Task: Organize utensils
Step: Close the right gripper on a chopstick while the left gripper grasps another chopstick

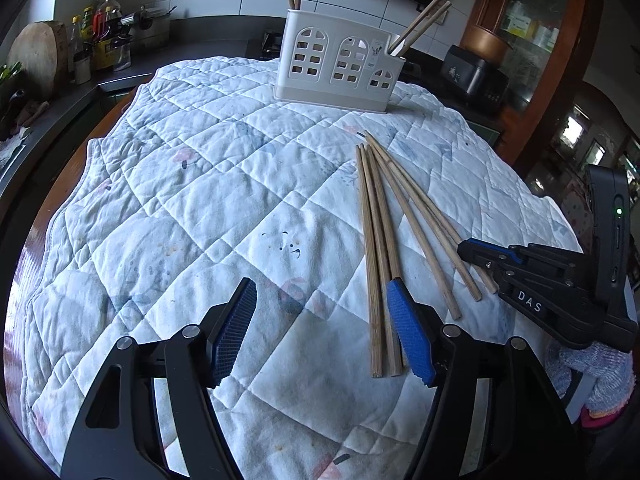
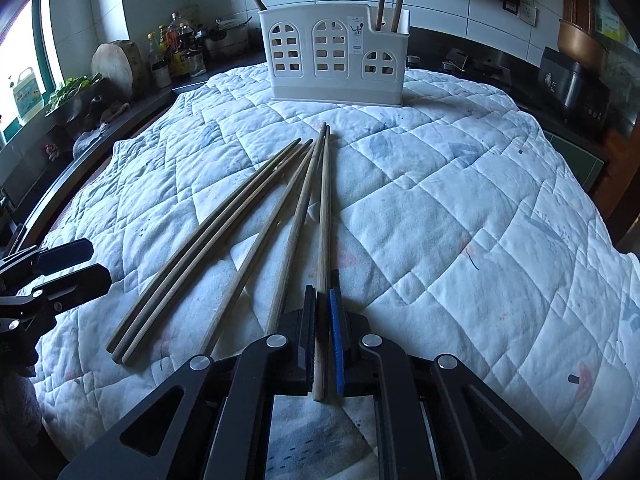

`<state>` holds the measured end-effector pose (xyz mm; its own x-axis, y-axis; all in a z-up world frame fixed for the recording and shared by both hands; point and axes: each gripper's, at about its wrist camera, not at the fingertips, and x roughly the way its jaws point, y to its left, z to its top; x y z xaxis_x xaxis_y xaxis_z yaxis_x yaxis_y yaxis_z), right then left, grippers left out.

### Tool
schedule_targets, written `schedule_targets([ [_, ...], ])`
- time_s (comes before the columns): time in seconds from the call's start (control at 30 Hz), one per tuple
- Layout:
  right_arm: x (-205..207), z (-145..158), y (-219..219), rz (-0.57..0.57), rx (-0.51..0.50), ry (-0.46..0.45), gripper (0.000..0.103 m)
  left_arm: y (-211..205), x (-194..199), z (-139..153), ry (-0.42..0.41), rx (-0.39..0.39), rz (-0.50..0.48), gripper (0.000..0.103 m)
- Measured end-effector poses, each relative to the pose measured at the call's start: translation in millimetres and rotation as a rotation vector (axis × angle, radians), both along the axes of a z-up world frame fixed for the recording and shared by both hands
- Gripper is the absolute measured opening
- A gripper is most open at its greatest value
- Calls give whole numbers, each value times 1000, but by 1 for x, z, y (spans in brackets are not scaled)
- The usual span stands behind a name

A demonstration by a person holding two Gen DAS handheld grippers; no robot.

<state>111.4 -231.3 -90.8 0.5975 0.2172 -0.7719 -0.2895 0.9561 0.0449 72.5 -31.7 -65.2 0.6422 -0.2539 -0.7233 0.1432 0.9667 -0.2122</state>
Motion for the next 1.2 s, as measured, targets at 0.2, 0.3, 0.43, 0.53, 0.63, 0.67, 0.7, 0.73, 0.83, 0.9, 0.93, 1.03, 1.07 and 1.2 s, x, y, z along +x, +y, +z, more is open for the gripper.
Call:
schedule_targets([
  [0.2,0,0,-4,-12,9,3,7,-13,6,-5,18,-2,-37,48],
  [0.3,-1,-1,-5,-13,14,6,7,-21,8,-5,14,6,-57,42],
  [0.43,0,-1,-6,-14,21,7,7,-27,15,-7,22,2,-78,26],
  [0.53,0,-1,-5,-14,22,8,7,-30,21,-9,28,4,-87,23],
  [0.63,0,-1,-6,-14,22,7,7,-34,25,-12,36,16,-93,17],
  [0.67,0,-1,-6,-14,23,7,7,-34,26,-13,40,17,-90,15],
  [0.7,0,-1,-6,-14,25,8,7,-33,27,-15,43,13,-88,15],
  [0.73,0,-1,-6,-14,27,8,7,-32,28,-15,46,9,-85,15],
  [0.83,0,-1,-6,-14,33,10,7,-30,29,-16,48,3,-82,15],
  [0.9,0,-2,-6,-14,33,10,7,-30,29,-16,47,10,-82,15],
  [0.93,0,-2,-6,-14,33,10,7,-31,30,-16,50,13,-85,15],
  [1.03,0,-2,-7,-13,32,10,7,-38,29,-18,53,38,-95,14],
  [1.07,1,-2,-7,-13,33,10,7,-40,29,-20,64,46,-98,13],
  [1.2,1,-2,-6,-12,31,10,7,-43,27,-20,49,69,-91,13],
])
